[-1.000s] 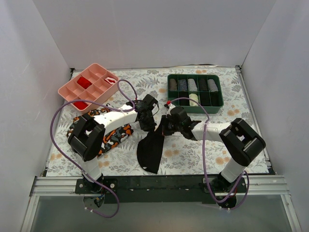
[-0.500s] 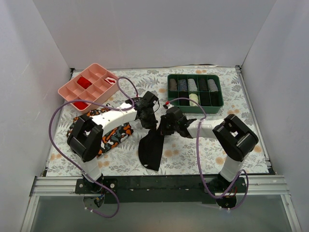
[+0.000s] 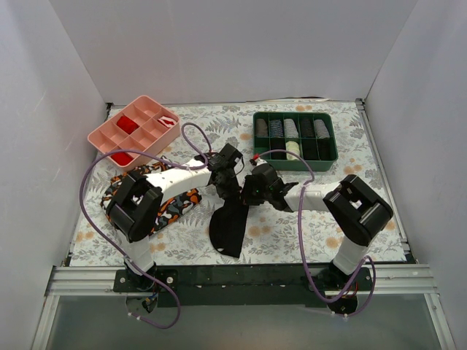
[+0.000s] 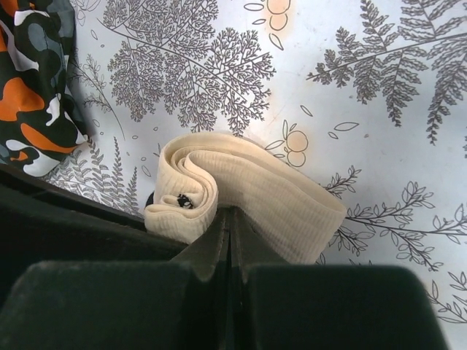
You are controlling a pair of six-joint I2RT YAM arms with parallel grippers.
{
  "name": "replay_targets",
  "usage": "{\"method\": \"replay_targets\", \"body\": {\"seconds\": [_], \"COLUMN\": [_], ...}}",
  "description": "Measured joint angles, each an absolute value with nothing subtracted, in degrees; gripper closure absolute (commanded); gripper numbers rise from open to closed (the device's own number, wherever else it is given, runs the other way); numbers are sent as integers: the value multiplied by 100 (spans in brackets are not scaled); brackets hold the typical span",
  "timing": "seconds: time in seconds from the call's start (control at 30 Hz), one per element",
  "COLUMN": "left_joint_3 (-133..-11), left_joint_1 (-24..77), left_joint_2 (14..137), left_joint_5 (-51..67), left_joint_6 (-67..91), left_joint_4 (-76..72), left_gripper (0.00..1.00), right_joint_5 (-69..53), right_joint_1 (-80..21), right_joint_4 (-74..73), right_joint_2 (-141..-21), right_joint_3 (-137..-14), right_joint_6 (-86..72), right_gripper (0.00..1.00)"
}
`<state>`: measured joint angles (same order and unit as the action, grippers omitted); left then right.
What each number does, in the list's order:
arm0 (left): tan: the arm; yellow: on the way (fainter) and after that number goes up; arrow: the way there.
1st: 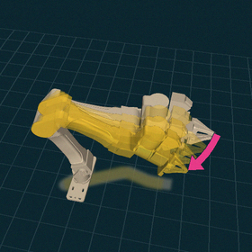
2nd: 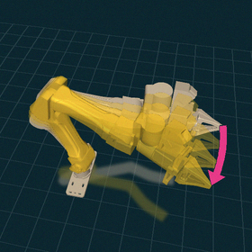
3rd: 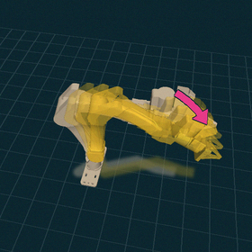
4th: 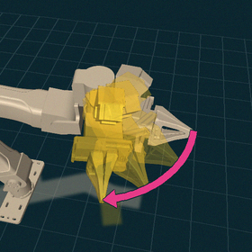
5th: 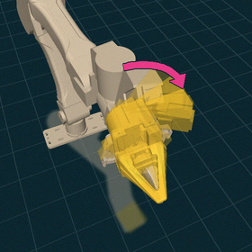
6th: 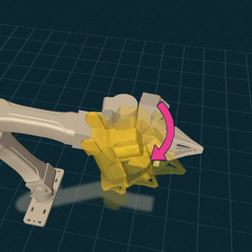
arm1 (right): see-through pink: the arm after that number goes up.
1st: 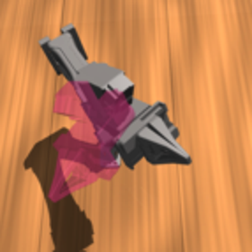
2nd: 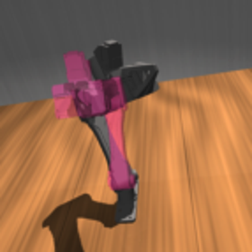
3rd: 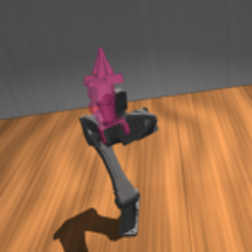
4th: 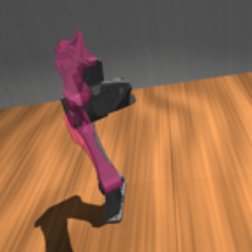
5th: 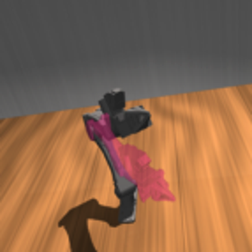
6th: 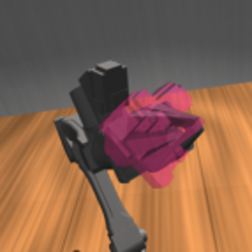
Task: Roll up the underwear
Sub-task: Fold the underwear at the center of the board.
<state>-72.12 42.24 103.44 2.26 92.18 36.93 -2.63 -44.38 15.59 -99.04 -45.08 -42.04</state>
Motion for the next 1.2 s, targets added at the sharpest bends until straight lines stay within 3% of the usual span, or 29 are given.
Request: {"method": "replay_targets", "body": {"seconds": [0.17,0.27,0.3,0.33,0.47,0.53,0.7,0.87,1.2], "left_joint_3": [-7067,-6984,-6971,-6949,-6897,-6897,-6897,-6899,-7229], "left_joint_1": [4219,4222,4222,4222,4222,4224,4246,4250,4265], "left_joint_2": [10407,10521,10560,10600,10619,10645,10665,10676,10766], "left_joint_5": [353,449,473,508,585,637,683,692,716], "left_joint_6": [9376,9435,9448,9465,9509,9526,9522,9515,9408], "left_joint_4": [3476,3299,3273,3232,3116,3046,2936,2926,3166], "left_gripper": [93,93,93,94,94,94,94,94,94], "right_joint_5": [-183,-119,-93,-30,167,246,454,478,480], "right_joint_1": [-4436,-4416,-4414,-4414,-4390,-4392,-4399,-4399,-4399], "right_joint_4": [1684,1651,1632,1577,1205,1011,580,416,340], "right_joint_2": [-9773,-9588,-9535,-9461,-9207,-9107,-8809,-8739,-8962], "right_joint_3": [-4316,-4156,-4123,-4088,-4060,-4064,-4066,-4066,-4073], "right_joint_6": [-4200,-4163,-4160,-4125,-3986,-3948,-3865,-3839,-3859], "right_gripper": [89,78,67,64,62,65,88,99,99]}}
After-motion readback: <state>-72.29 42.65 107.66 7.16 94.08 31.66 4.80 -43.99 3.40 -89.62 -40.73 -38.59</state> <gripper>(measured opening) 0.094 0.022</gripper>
